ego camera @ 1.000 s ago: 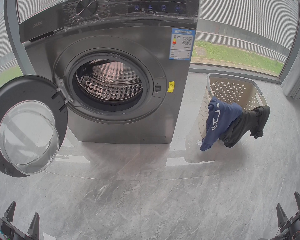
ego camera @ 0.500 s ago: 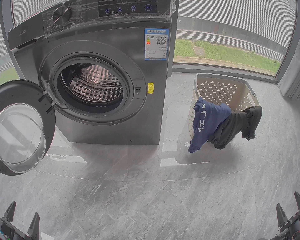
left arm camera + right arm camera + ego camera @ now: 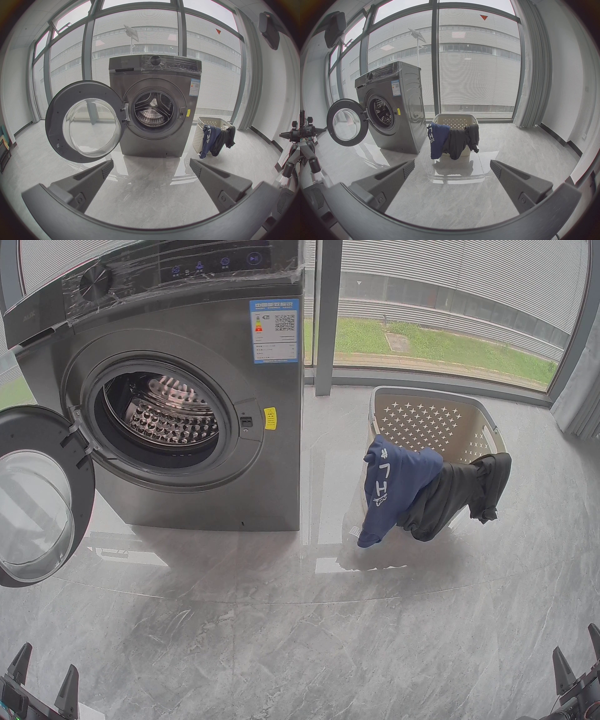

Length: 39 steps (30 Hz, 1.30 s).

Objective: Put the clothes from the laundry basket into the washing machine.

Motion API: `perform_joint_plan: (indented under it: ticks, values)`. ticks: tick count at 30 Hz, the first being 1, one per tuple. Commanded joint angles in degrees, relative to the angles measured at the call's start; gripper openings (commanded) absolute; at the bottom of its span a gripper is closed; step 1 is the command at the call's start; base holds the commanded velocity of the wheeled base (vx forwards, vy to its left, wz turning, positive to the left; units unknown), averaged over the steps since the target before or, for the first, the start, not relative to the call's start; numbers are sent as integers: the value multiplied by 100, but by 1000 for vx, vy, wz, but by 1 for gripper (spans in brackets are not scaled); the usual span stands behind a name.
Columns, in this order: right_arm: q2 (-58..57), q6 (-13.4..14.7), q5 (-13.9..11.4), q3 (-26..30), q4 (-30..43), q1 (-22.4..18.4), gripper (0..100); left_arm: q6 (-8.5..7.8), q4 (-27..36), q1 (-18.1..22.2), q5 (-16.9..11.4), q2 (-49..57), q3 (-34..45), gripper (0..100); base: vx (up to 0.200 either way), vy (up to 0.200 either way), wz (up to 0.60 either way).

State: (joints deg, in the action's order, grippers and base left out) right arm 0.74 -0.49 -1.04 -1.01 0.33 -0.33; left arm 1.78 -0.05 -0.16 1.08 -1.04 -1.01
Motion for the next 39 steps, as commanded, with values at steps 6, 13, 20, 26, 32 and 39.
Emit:
perform_joint_plan:
  ticks: [6,13,20,26,32,39]
  values:
    - [-4,-4,-2,84,2,7,100,15,-4,-2,6,77,92,100,0,0,0]
    - [-4,-4,-2,75,2,7,100,7,-4,-2,-3,77,92,100,143,0,0]
    - [-4,-4,-2,84,2,7,100,24,5,-2,-3,77,92,100,200,0,0]
    - [-4,-13,-2,75,2,7,100,7,-4,-2,-3,77,92,100,0,0,0]
    - [-4,-13,-2,75,2,7,100,24,5,-2,-3,77,92,100,0,-200,0]
    - [-4,-13,-2,75,2,7,100,24,5,-11,-3,77,92,100,0,-200,0]
